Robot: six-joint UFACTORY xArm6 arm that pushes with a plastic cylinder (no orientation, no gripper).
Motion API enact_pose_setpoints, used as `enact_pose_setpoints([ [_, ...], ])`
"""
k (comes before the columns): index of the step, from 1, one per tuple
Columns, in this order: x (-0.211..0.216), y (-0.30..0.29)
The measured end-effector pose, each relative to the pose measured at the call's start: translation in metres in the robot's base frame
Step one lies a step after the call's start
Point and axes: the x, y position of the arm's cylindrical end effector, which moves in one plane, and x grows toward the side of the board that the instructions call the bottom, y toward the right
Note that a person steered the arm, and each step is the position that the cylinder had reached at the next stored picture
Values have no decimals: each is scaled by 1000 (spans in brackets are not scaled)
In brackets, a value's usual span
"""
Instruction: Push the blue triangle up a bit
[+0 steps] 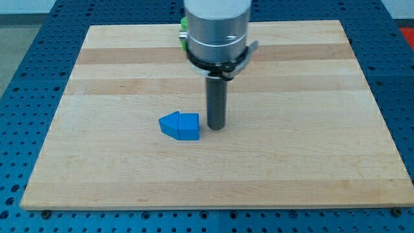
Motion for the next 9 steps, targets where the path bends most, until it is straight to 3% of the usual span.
enact_pose_setpoints([
  [5, 24, -105],
  [9, -34, -148],
])
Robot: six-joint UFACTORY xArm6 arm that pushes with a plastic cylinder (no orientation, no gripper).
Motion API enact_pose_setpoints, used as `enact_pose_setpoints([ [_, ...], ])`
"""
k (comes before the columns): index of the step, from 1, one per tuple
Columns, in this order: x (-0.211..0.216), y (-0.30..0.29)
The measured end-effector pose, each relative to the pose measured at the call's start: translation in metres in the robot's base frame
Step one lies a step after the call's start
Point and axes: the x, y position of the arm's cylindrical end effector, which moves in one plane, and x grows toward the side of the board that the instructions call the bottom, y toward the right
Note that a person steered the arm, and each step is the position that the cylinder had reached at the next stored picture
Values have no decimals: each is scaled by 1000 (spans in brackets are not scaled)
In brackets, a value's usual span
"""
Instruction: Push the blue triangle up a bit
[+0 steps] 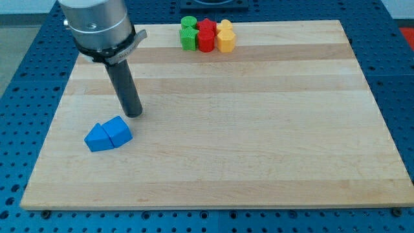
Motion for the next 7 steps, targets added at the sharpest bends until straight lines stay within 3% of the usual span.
enact_pose_setpoints([
  [1, 2, -25],
  [7, 61, -46],
])
